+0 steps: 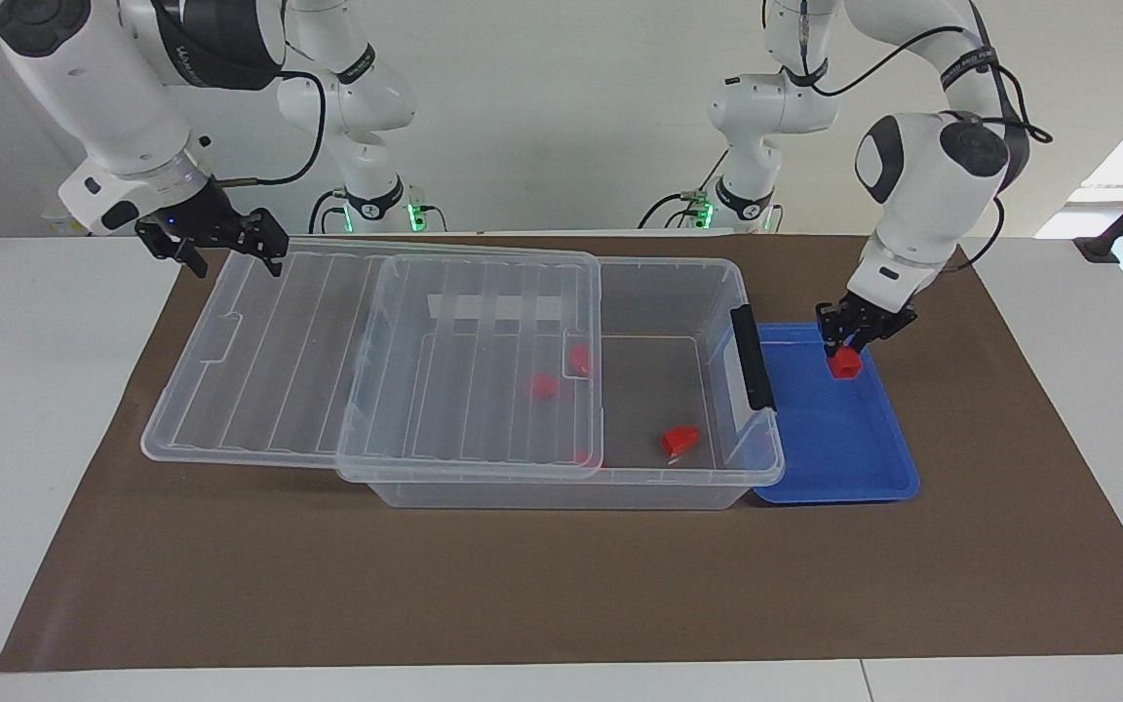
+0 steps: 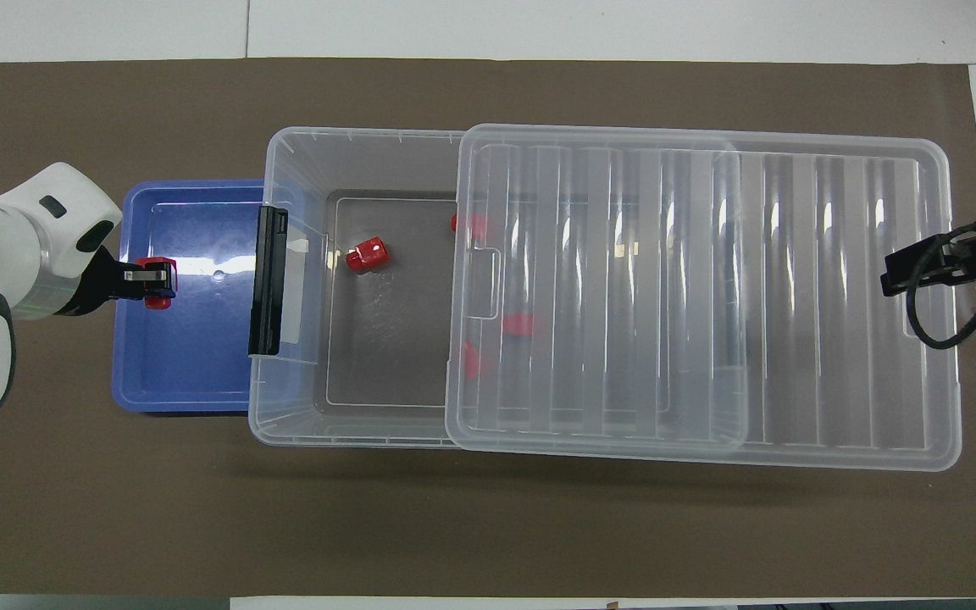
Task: Place red block in blue tray from box
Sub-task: 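Lift the red block with the left gripper and lower it into the blue tray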
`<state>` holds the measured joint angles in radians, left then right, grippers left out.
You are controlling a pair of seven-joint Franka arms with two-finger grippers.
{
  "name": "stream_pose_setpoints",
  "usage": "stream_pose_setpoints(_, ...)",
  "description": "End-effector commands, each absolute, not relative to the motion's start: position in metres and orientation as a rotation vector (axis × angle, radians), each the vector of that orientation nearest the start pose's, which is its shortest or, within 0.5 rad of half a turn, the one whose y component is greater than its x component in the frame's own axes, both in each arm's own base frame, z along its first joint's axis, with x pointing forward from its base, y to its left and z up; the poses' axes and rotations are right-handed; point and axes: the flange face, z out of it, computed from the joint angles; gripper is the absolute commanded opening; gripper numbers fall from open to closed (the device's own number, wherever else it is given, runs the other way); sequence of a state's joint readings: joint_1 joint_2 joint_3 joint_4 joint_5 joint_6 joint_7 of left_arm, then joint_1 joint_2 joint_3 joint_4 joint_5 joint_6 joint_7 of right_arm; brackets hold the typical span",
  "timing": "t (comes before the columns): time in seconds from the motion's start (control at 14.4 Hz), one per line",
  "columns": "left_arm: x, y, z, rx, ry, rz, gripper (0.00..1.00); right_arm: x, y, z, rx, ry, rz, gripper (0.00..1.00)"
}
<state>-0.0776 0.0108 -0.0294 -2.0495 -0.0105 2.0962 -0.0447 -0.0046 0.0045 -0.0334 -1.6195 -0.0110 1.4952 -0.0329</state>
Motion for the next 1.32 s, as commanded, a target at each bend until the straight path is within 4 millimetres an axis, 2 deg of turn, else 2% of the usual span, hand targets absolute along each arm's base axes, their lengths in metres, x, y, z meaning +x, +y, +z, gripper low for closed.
stream_pose_setpoints(0.0, 0.571, -0.048, 0.388, -3.14, 0.134, -0.039, 0.0, 0.542, -0.022, 0.597, -3.158, 0.015, 0.166, 1.0)
stream_pose_setpoints(0.07, 0.57, -0.047, 0.371, -3.141, 0.136, -0.036, 0.0, 0.547, -0.023, 0.597, -3.161, 0.002, 0.121, 1.0)
stream_pose_setpoints(0.14, 0.568, -0.048, 0.358, -3.141, 0.141, -0.043, 0.0, 0.55, -0.028, 0.594, -3.163, 0.001, 0.08, 0.88)
stream_pose_setpoints(0.21, 0.56, -0.046, 0.345, -3.14, 0.163, -0.032, 0.0, 0.55, -0.041, 0.587, -3.165, -0.003, 0.066, 0.52)
stream_pose_setpoints(0.28, 0.558, -0.049, 0.338, -3.139, 0.185, -0.036, 0.0, 0.549, -0.064, 0.582, -3.166, -0.019, 0.049, 0.23)
stream_pose_setpoints(0.35, 0.56, -0.051, 0.329, -3.14, 0.19, -0.048, 0.0, 0.547, -0.085, 0.572, -3.163, -0.051, 0.053, 0.0)
stream_pose_setpoints(0.42, 0.563, -0.052, 0.323, -3.141, 0.187, -0.06, 0.0, 0.544, -0.102, 0.561, -3.161, -0.063, 0.049, 0.0)
stream_pose_setpoints(0.48, 0.562, -0.055, 0.322, -3.14, 0.194, -0.048, 0.0, 0.542, -0.11, 0.552, -3.164, -0.048, 0.009, 0.0)
stream_pose_setpoints(0.55, 0.562, -0.056, 0.322, -3.141, 0.192, -0.039, 0.4, 0.538, -0.118, 0.546, -3.168, -0.036, -0.022, 0.0)
stream_pose_setpoints(0.62, 0.562, -0.058, 0.323, -3.14, 0.206, -0.039, 0.99, 0.534, -0.126, 0.539, -3.176, -0.017, -0.009, 0.0)
stream_pose_setpoints(0.83, 0.565, -0.06, 0.346, -3.139, 0.197, -0.077, 1.0, 0.534, -0.137, 0.525, -3.184, 0.012, -0.005, 0.0)
stream_pose_setpoints(0.97, 0.564, -0.061, 0.382, -3.138, 0.189, -0.111, 1.0, 0.53, -0.144, 0.51, -3.189, 0.01, 0.013, 0.0)
stream_pose_setpoints(1.25, 0.572, -0.065, 0.459, -3.145, 0.035, -0.145, 1.0, 0.525, -0.15, 0.49, -3.185, 0.024, 0.032, 0.0)
